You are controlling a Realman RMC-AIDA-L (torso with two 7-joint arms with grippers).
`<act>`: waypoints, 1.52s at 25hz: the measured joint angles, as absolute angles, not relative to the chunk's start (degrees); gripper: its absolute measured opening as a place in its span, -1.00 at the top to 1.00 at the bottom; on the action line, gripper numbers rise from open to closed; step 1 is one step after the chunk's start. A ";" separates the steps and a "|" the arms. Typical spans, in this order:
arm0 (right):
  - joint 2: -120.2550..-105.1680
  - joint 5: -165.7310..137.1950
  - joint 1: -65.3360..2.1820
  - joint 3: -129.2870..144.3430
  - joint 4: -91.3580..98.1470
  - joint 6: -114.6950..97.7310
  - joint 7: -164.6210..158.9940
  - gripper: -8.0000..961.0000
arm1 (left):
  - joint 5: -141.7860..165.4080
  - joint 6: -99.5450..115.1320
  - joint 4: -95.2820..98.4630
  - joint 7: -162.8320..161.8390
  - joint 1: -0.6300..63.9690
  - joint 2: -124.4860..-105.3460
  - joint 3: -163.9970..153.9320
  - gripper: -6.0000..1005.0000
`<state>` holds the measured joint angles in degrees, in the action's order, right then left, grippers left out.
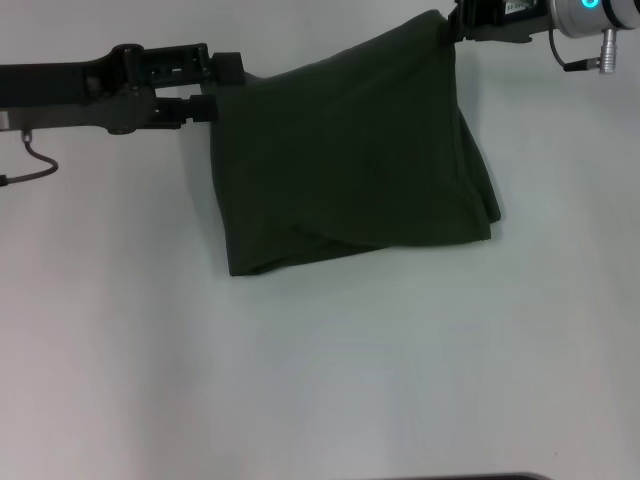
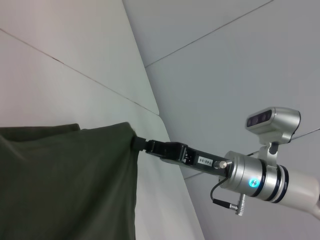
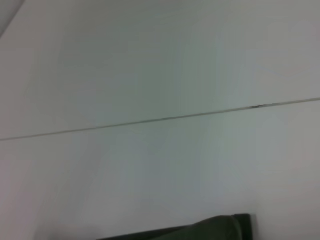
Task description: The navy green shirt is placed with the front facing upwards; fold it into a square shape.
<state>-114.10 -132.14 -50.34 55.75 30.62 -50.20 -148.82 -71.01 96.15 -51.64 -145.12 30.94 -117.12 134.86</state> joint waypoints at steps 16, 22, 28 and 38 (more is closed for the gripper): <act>-112.49 -138.48 -50.77 55.67 30.81 -47.84 -151.69 0.30 | -71.01 96.27 -50.85 -144.57 30.90 -117.24 135.12 -0.74; -112.06 -136.64 -50.59 51.53 28.51 -50.94 -151.89 0.25 | -71.01 96.13 -50.86 -144.51 30.84 -117.24 134.94 -0.74; -111.66 -133.50 -50.29 46.59 24.80 -53.21 -152.58 0.18 | -71.01 96.05 -50.88 -144.14 31.07 -117.74 135.08 -0.74; -113.21 -127.94 -50.09 46.40 22.90 -52.48 -151.79 0.16 | -71.07 95.76 -50.89 -144.05 31.38 -118.01 134.92 -0.74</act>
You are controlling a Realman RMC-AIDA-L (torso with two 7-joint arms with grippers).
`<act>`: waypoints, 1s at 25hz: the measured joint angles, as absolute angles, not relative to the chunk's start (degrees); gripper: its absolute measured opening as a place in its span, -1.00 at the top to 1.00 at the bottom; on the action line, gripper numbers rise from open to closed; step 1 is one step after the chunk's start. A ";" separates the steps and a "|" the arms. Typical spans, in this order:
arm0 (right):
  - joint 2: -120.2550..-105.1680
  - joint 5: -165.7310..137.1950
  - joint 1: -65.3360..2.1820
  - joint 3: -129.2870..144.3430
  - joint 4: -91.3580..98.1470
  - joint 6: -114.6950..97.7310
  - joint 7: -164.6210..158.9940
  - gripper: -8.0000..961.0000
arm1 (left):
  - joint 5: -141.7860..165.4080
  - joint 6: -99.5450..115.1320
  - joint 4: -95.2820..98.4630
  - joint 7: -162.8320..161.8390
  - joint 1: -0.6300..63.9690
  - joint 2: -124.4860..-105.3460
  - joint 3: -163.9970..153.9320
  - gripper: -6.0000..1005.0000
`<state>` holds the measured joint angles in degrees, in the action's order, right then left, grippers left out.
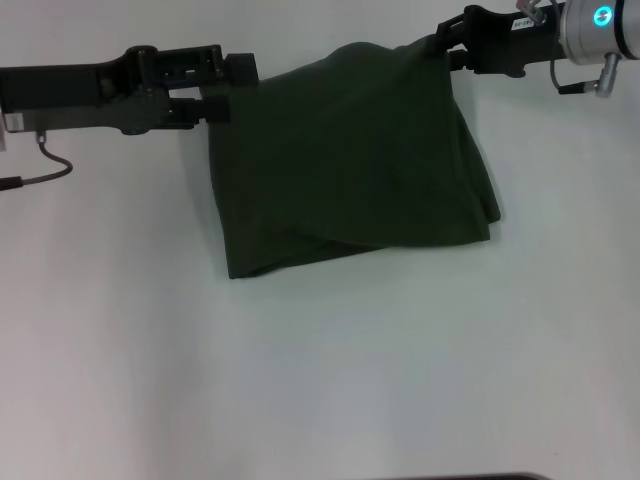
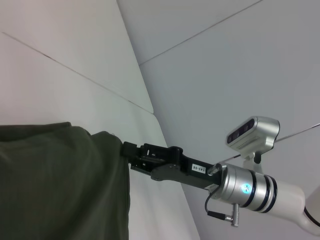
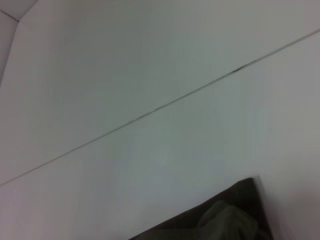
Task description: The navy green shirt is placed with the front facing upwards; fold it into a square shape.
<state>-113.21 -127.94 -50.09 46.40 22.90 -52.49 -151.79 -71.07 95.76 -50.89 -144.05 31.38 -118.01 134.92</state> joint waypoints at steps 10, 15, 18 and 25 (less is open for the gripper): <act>-115.30 -127.50 -50.71 46.41 23.33 -48.29 -149.54 0.16 | -71.05 95.53 -50.84 -143.44 31.54 -118.36 134.68 -0.74; -115.91 -124.54 -51.06 46.17 23.67 -49.60 -144.11 0.30 | -71.01 95.74 -50.80 -143.43 31.42 -118.26 135.00 -0.74; -115.94 -122.93 -51.07 46.42 24.11 -50.87 -142.56 0.38 | -71.01 95.81 -50.80 -143.43 31.17 -118.13 135.10 -0.74; -115.21 -123.39 -50.73 46.49 24.44 -52.09 -143.06 0.82 | -71.08 95.66 -50.79 -143.37 30.97 -118.12 135.20 -0.74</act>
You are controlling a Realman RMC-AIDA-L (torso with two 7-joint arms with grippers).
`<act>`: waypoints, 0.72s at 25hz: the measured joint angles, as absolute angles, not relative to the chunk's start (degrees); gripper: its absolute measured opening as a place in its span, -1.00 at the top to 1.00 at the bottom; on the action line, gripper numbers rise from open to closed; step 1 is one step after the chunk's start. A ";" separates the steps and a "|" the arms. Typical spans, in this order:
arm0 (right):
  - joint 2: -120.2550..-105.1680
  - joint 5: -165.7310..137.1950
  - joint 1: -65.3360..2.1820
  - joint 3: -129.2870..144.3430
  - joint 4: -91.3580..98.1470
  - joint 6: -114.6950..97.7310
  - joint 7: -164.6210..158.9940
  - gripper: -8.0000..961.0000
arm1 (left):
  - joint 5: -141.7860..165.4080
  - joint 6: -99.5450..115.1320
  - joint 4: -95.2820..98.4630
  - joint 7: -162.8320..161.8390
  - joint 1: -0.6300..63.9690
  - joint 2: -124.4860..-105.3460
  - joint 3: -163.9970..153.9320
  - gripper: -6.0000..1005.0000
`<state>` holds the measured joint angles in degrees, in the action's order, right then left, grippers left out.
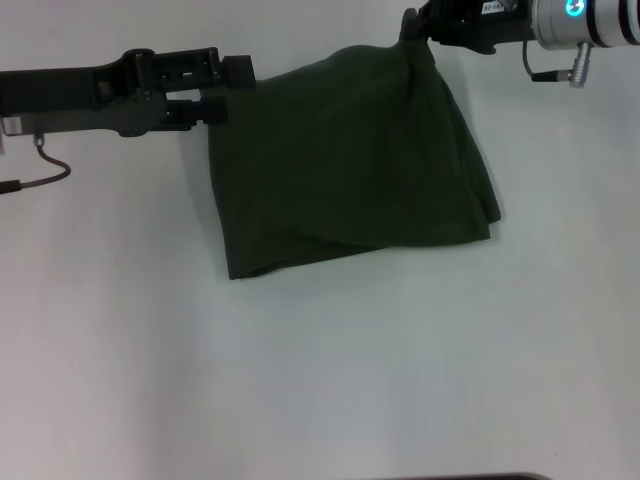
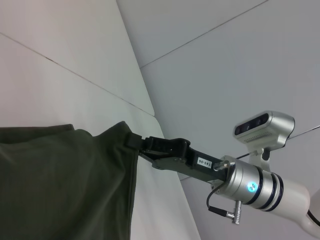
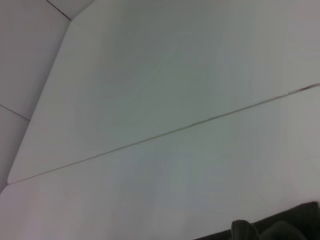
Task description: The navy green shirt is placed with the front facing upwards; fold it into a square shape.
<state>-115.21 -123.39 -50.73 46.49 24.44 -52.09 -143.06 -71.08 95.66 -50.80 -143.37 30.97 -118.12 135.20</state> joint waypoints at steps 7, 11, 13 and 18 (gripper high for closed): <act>-113.98 -123.41 -50.27 46.50 25.36 -54.55 -144.44 0.93 | -71.26 95.70 -50.80 -143.35 31.00 -118.12 135.18 -0.74; -113.40 -123.79 -49.18 46.52 30.57 -58.01 -146.07 0.93 | -71.33 95.94 -50.80 -143.36 30.97 -118.12 135.20 -0.74; -113.34 -124.31 -48.65 46.79 32.84 -58.58 -145.91 0.92 | -71.40 96.11 -50.80 -143.38 30.88 -118.09 135.25 -0.74; -114.71 -124.94 -48.42 48.31 32.12 -53.55 -142.23 0.92 | -71.45 96.15 -50.80 -143.36 30.81 -118.16 135.26 -0.74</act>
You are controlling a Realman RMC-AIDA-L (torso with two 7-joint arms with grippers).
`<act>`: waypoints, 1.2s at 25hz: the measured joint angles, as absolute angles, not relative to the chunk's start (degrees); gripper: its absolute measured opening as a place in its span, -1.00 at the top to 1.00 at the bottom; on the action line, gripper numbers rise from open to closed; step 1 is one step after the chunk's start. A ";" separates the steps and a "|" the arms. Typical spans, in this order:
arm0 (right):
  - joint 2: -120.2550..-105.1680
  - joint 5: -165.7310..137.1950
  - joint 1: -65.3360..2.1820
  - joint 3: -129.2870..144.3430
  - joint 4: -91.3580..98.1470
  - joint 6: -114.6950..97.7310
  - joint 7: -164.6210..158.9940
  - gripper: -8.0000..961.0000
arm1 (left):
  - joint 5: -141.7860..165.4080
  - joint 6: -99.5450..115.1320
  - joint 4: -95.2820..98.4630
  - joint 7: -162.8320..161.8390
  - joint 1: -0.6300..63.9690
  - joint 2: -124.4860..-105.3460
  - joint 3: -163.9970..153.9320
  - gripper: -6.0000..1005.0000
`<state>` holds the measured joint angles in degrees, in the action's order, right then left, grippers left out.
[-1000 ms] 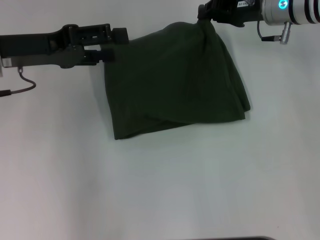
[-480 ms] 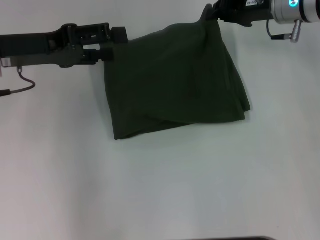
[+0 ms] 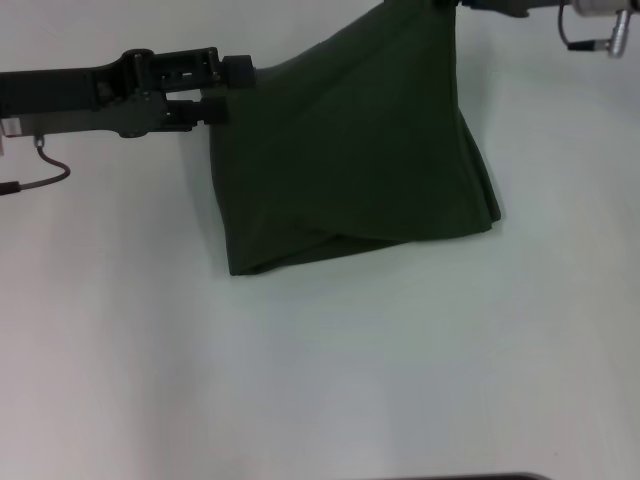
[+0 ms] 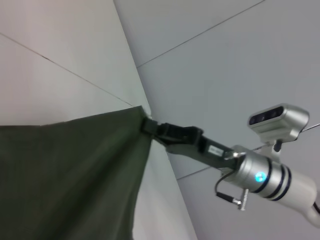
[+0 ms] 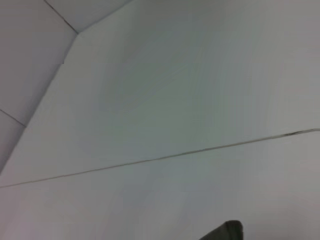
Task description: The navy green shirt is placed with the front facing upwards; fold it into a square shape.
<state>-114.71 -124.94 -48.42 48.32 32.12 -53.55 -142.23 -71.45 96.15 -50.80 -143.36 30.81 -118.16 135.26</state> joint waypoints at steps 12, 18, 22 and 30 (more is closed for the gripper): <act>-116.49 -129.50 -48.84 51.64 30.49 -43.01 -141.94 0.90 | -71.33 96.05 -50.80 -143.71 30.93 -118.39 135.26 -0.74; -116.54 -129.55 -49.02 53.50 29.57 -40.45 -141.95 0.89 | -71.24 95.68 -50.14 -143.61 30.93 -118.40 135.25 -0.74; -116.48 -130.14 -49.04 54.37 29.53 -40.62 -142.61 0.88 | -71.29 95.63 -49.35 -143.37 31.24 -118.18 135.26 -0.74; -113.70 -135.31 -48.64 54.07 30.09 -42.27 -148.14 0.46 | -71.40 95.66 -49.30 -143.29 31.37 -118.19 135.27 -0.74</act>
